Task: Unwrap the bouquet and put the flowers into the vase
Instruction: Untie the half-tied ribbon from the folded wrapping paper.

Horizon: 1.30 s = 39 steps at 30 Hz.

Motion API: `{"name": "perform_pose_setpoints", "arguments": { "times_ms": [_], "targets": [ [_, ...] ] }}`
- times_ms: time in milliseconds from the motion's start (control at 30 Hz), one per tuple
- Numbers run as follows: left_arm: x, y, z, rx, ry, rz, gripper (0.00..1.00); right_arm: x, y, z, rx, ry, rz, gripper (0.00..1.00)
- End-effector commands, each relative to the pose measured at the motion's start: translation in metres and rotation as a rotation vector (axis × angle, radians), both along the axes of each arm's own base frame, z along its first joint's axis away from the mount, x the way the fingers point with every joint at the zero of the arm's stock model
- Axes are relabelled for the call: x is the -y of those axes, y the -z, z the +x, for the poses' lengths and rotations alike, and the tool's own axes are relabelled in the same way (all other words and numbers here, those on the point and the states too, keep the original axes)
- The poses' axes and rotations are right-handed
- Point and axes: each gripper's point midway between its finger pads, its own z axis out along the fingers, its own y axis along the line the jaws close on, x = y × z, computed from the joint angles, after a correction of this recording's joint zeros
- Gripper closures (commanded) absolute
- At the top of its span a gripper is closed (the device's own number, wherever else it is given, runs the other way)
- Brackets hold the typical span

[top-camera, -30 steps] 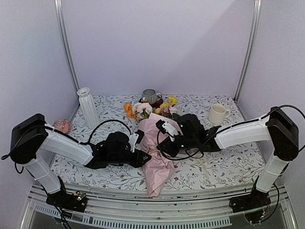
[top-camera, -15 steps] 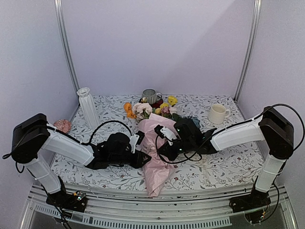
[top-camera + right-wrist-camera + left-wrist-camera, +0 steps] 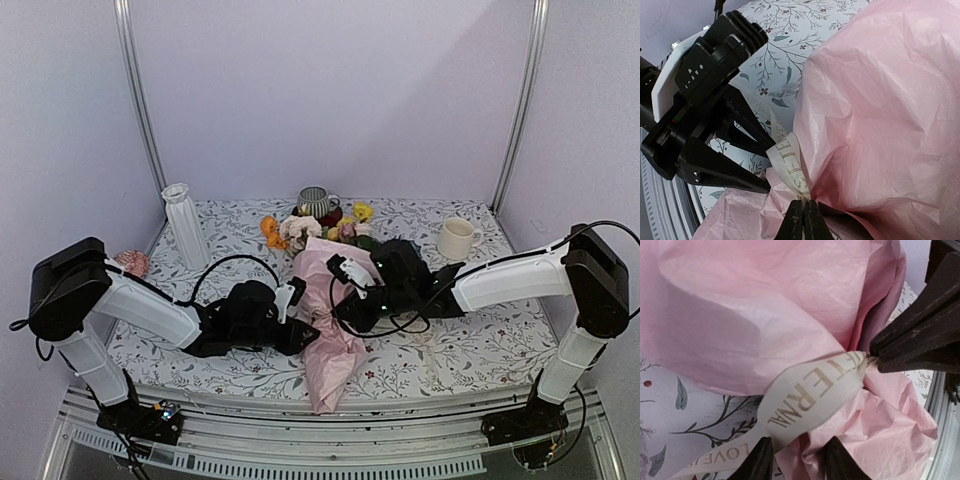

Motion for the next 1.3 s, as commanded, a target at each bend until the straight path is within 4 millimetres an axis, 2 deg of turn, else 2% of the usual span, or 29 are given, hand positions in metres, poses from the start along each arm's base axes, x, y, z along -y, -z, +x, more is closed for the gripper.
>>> {"name": "perform_pose_setpoints", "arguments": {
  "times_ms": [0, 167, 367, 500, 633, 867, 1167, 1267],
  "targets": [
    [0.001, 0.009, -0.003, 0.002, 0.005, 0.050, 0.62, -0.023, -0.047, 0.003, 0.042, -0.030, 0.127, 0.95],
    [0.001, 0.010, -0.004, 0.009, 0.001, 0.065, 0.62, -0.020, -0.055, 0.008, 0.059, 0.011, 0.151, 0.94],
    [-0.002, 0.008, -0.002, 0.021, -0.010, 0.077, 0.63, 0.003, -0.057, 0.015, 0.106, 0.113, 0.131, 0.94],
    [-0.003, 0.003, -0.001, 0.031, -0.013, 0.075, 0.62, 0.012, -0.045, 0.005, 0.089, 0.094, 0.108, 0.89],
    [0.000, -0.003, -0.001, 0.042, -0.009, 0.063, 0.62, 0.016, -0.024, -0.001, 0.065, 0.074, 0.067, 0.85],
    [0.001, -0.004, -0.001, 0.041, -0.003, 0.057, 0.62, 0.009, 0.003, 0.000, 0.037, 0.046, 0.013, 0.70],
    [0.001, -0.002, -0.003, 0.037, 0.001, 0.053, 0.62, -0.006, 0.029, 0.007, -0.015, 0.027, -0.058, 0.73],
    [0.001, -0.003, -0.003, 0.039, 0.000, 0.049, 0.62, -0.002, 0.030, 0.005, -0.009, 0.036, -0.075, 0.82]
  ]
}}
